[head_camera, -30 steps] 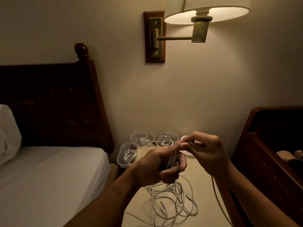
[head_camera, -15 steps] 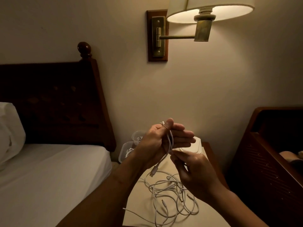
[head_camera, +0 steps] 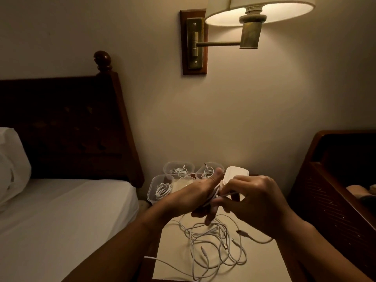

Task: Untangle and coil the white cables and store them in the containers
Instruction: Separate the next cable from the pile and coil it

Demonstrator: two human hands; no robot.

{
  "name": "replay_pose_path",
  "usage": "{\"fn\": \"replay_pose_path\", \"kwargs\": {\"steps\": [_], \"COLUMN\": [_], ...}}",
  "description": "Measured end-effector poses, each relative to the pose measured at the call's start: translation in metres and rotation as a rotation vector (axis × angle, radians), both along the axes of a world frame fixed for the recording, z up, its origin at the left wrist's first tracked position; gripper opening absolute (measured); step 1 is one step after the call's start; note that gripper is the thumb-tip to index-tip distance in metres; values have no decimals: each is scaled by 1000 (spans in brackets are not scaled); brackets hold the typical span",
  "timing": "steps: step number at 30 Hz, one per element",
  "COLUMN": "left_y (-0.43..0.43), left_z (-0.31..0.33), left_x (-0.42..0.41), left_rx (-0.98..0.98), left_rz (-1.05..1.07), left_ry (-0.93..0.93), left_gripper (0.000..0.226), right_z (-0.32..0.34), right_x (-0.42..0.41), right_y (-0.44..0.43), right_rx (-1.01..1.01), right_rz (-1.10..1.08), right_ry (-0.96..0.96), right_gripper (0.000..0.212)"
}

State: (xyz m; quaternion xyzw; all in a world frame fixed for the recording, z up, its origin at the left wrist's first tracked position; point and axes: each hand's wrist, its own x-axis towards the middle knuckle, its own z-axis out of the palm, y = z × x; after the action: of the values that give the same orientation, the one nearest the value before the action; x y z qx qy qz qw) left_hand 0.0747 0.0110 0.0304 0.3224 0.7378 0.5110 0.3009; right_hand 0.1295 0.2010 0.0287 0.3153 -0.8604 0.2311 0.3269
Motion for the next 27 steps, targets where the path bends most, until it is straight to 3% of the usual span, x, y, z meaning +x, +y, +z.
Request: {"fn": "replay_pose_path", "kwargs": {"steps": [3, 8, 12, 16, 22, 24, 27], "left_y": [-4, -7, -5, -5, 7, 11, 18], "left_z": [-7, -15, -11, 0, 8, 7, 3], "left_x": [1, 6, 12, 15, 7, 0, -7], "left_rx": [49, 270, 534, 745, 873, 802, 605], "left_rz": [-107, -286, -308, -253, 251, 333, 344], "left_ry": [-179, -469, -646, -653, -600, -541, -401], "left_gripper": [81, 63, 55, 55, 49, 51, 59], "right_z": [-3, -6, -19, -39, -53, -48, -36], "right_x": [-7, -21, -26, -16, 7, 10, 13], "right_y": [6, 9, 1, -7, -38, -45, -49], "right_rx": [-46, -276, -506, -691, -535, -405, -196], "right_rz": [34, 145, 201, 113, 29, -4, -55], "right_ry": [28, -40, -201, -476, -641, -702, -867], "right_gripper": [27, 24, 27, 20, 28, 32, 18]}}
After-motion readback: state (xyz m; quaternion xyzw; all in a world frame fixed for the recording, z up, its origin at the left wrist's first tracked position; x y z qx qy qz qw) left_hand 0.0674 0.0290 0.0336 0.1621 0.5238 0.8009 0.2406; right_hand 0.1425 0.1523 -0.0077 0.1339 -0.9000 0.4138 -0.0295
